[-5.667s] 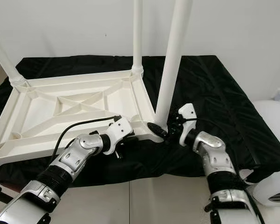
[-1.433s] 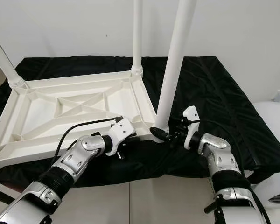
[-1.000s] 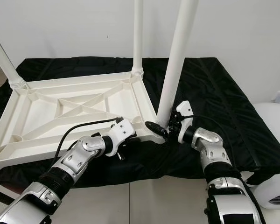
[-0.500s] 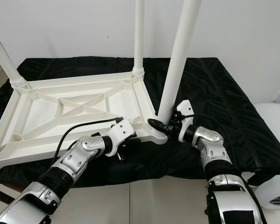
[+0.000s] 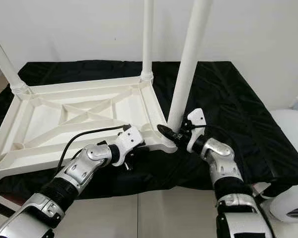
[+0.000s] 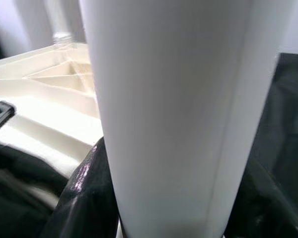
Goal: Building children table
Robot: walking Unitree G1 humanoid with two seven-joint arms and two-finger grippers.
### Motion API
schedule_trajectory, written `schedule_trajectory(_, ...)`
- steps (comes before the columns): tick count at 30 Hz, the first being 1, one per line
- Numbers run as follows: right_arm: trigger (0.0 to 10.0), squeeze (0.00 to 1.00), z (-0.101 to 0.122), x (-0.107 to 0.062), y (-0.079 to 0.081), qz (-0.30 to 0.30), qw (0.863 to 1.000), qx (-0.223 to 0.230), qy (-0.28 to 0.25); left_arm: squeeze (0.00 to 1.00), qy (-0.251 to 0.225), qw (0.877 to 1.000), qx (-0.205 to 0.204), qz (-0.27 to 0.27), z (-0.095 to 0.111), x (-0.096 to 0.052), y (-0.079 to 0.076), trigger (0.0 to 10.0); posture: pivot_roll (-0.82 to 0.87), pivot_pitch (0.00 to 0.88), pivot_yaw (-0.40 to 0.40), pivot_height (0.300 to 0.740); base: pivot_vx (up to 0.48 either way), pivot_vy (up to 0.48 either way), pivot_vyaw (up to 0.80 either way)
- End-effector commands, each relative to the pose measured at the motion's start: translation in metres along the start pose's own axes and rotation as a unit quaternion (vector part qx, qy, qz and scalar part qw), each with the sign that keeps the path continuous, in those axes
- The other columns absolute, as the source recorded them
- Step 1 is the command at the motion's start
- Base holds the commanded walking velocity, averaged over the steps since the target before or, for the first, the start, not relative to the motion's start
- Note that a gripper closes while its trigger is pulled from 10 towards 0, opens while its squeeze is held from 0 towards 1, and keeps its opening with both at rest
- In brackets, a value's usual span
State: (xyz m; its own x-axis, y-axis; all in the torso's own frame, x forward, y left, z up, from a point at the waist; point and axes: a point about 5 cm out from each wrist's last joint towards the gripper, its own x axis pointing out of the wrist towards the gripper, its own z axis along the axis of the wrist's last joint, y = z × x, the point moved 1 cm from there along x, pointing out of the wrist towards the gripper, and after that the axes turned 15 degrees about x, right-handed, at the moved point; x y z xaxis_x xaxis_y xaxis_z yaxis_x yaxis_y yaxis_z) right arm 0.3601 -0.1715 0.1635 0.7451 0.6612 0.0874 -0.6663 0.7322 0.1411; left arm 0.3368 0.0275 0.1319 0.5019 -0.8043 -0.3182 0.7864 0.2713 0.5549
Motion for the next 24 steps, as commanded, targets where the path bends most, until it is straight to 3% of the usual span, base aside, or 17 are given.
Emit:
schedule_trajectory(1,0.0,0.0,0.0,0.001,0.0,-0.042,0.999,0.007,-0.02,0.0,0.002,0.999,0.003,-0.045,-0.003,0.001,-0.009,10.0,-0.11,0.084,0.047,0.74,0.0,0.0,0.0)
schedule_trajectory(4,0.0,0.0,0.001,0.003,0.003,-0.063,0.997,0.018,-0.039,0.0,0.003,0.999,0.003,-0.044,-0.003,0.001,-0.008,10.0,-0.1,0.087,0.047,0.74,0.0,0.0,0.0)
schedule_trajectory(11,0.0,0.0,-0.002,0.019,0.029,-0.166,0.98,0.053,-0.093,0.0,0.005,0.999,0.002,-0.043,-0.004,0.0,-0.008,10.0,-0.1,0.088,0.045,0.74,0.0,0.0,0.0)
schedule_trajectory(15,0.0,0.0,-0.001,0.023,0.037,-0.197,0.974,0.04,-0.104,0.0,0.005,0.999,0.002,-0.043,-0.004,0.0,-0.008,10.0,-0.1,0.088,0.045,0.74,0.0,0.0,0.0)
schedule_trajectory(18,0.0,0.0,-0.005,0.035,0.057,-0.238,0.962,0.049,-0.121,0.0,0.005,0.999,0.002,-0.042,-0.004,0.0,-0.007,10.0,-0.1,0.088,0.044,0.74,0.0,0.0,0.0)
schedule_trajectory(24,0.0,0.0,-0.006,0.038,0.064,-0.26,0.956,0.054,-0.124,0.0,0.005,0.999,0.002,-0.043,-0.004,0.0,-0.008,10.0,-0.09,0.087,0.044,0.74,0.0,0.0,0.0)
